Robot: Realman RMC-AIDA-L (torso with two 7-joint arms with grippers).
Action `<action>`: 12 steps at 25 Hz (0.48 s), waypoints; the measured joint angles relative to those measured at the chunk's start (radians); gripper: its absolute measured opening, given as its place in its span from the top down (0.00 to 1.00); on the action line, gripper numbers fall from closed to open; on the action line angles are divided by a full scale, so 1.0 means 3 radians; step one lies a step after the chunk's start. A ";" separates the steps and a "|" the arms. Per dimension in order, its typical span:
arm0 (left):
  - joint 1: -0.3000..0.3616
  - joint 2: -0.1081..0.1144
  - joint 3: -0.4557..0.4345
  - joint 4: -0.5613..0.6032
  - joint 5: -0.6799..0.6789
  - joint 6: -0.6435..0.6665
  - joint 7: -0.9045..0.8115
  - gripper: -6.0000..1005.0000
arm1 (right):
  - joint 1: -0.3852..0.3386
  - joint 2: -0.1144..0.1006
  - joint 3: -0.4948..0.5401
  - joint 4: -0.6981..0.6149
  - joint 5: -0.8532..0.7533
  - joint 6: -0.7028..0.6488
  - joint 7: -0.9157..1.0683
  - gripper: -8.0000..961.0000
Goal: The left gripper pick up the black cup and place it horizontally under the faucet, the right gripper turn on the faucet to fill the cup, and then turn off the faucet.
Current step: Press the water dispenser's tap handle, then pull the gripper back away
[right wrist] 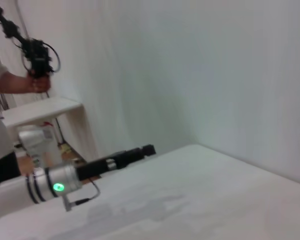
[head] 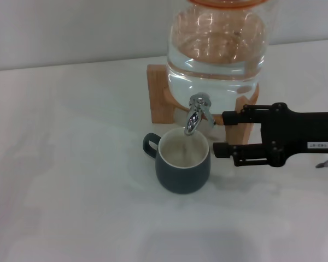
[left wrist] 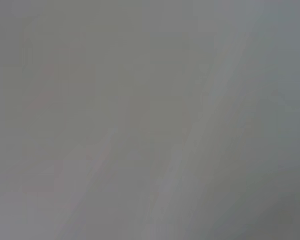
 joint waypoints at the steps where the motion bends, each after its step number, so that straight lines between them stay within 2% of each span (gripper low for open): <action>1: 0.0000 0.0000 0.0000 0.0000 0.0000 0.0000 0.0000 0.57 | -0.0030 0.0000 0.0007 -0.0039 0.0050 0.0070 -0.0003 0.20; 5: -0.0024 0.0002 -0.0003 -0.0039 -0.0014 0.0001 0.0003 0.57 | -0.0055 0.0001 -0.0048 -0.0077 0.0118 0.0166 -0.0007 0.20; 12: -0.0039 0.0003 -0.0005 -0.0046 -0.0016 0.0001 0.0004 0.57 | -0.0009 0.0004 -0.0474 -0.0082 0.0220 -0.0008 -0.0036 0.20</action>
